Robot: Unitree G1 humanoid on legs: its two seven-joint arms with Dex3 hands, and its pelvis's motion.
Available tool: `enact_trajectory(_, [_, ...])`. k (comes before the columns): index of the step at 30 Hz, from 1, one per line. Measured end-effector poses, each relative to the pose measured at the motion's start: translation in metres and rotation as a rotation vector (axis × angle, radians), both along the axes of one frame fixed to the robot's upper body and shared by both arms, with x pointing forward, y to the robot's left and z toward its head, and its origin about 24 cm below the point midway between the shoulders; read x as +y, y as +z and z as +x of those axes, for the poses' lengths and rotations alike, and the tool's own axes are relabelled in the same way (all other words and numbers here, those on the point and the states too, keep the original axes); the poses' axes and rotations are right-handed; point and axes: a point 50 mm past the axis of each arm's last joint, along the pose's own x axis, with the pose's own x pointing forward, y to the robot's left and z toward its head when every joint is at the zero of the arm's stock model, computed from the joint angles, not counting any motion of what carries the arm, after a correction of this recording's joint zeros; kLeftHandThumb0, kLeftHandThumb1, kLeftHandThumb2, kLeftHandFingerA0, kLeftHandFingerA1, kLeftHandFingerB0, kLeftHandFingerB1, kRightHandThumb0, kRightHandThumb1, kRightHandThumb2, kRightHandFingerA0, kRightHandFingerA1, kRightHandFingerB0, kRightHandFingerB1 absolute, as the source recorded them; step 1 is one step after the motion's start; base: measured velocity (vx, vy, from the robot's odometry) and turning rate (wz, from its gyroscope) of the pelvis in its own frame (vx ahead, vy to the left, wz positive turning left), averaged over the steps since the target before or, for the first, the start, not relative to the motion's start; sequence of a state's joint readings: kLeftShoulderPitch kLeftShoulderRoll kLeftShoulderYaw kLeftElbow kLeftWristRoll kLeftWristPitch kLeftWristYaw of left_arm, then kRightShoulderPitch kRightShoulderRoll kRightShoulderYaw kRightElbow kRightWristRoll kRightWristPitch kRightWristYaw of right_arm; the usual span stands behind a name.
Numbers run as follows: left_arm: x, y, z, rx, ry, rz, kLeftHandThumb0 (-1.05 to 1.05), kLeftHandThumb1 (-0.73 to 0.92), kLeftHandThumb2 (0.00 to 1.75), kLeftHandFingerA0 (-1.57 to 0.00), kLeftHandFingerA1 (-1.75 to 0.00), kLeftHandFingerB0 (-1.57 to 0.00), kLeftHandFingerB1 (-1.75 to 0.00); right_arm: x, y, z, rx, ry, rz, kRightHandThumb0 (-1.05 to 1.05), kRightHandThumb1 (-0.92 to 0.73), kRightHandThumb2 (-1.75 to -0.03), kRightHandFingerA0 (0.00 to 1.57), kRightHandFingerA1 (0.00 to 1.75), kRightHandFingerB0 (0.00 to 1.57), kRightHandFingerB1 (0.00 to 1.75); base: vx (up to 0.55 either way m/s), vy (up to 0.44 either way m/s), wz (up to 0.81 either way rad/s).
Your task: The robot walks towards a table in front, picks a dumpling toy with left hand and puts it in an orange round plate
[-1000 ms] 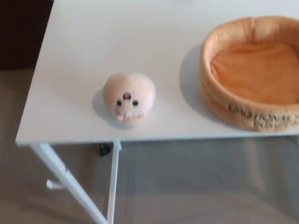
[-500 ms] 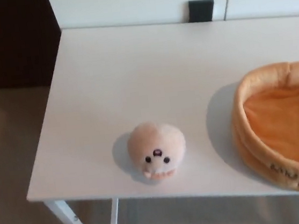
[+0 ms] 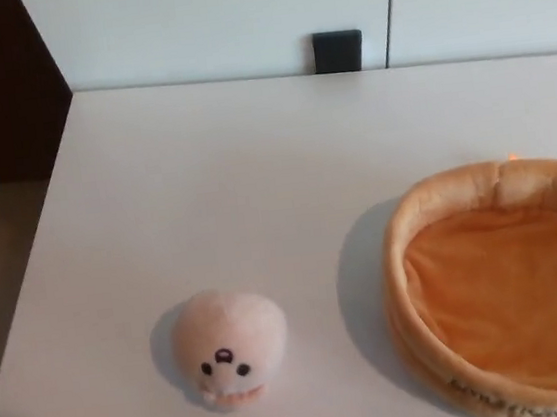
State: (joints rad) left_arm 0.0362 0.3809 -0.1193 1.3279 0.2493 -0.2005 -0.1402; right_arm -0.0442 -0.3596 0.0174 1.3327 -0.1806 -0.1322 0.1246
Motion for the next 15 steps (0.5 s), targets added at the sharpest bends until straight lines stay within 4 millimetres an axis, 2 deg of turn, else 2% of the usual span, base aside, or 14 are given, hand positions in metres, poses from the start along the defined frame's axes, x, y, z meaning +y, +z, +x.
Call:
enact_trajectory(8, [0.0037, 0.0016, -0.0043, 0.000, 0.015, -0.003, -0.31, 0.58, 0.57, -0.80, -0.57, -0.35, -0.35, 0.0033, -0.0020, -0.0013, 0.014, 0.019, 0.002, -0.27, -0.54, -0.56, 0.76, 0.54, 0.49, 0.40, 0.06, 0.134, 0.00])
enact_trajectory(9, [0.0037, 0.0015, -0.0052, 0.001, 0.017, -0.004, -0.32, 0.59, 0.58, -0.74, -0.56, -0.34, -0.35, 0.0031, -0.0019, -0.0012, 0.014, 0.018, 0.002, -0.28, -0.55, -0.57, 0.76, 0.52, 0.48, 0.39, 0.09, 0.068, 0.03])
enact_trajectory(15, [0.0033, 0.0015, -0.0031, -0.003, 0.017, -0.004, -0.34, 0.64, 0.60, -0.71, -0.57, -0.30, -0.34, 0.0030, -0.0017, -0.0005, 0.011, 0.017, 0.001, -0.28, -0.57, -0.57, 0.74, 0.51, 0.48, 0.39, 0.03, 0.009, 0.02])
